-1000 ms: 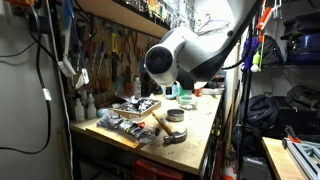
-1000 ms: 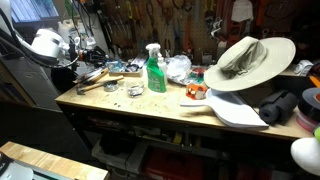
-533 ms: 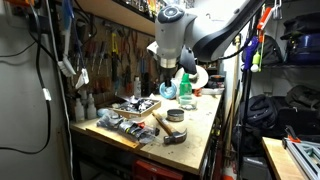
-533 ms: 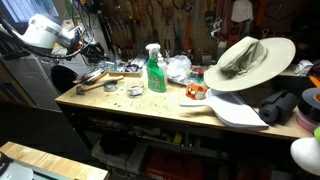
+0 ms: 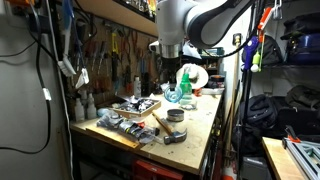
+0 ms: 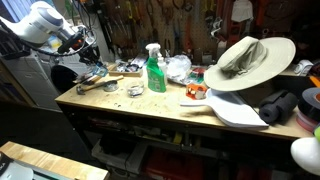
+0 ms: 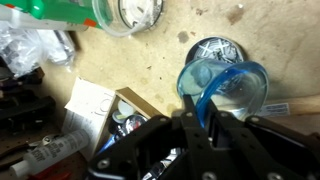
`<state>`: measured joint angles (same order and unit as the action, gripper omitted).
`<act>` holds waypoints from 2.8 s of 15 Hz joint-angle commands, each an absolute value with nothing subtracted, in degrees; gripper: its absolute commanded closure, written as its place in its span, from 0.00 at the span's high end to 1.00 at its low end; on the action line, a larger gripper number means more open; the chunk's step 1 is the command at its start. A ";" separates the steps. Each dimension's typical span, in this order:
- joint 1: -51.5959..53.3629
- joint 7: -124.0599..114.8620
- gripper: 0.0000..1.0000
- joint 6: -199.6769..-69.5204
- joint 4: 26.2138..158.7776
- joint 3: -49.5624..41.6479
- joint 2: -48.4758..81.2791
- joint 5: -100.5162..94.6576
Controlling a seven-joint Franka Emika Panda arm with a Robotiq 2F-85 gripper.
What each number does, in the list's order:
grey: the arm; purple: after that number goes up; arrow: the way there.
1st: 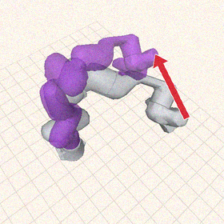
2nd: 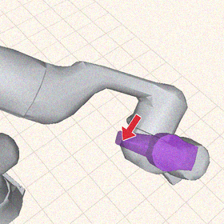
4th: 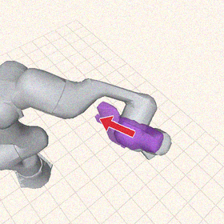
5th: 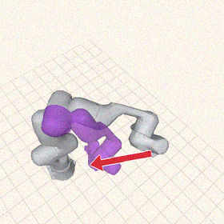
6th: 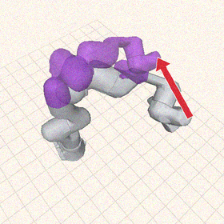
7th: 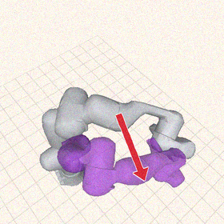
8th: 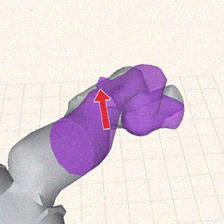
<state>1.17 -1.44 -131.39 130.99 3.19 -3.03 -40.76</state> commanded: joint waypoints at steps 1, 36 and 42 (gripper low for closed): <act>1.61 8.26 0.03 -131.79 132.07 2.30 -5.16 -30.10; -3.59 12.10 0.03 -120.06 99.97 1.25 23.92 14.10; -4.29 11.94 0.03 -120.77 97.46 1.52 27.27 14.11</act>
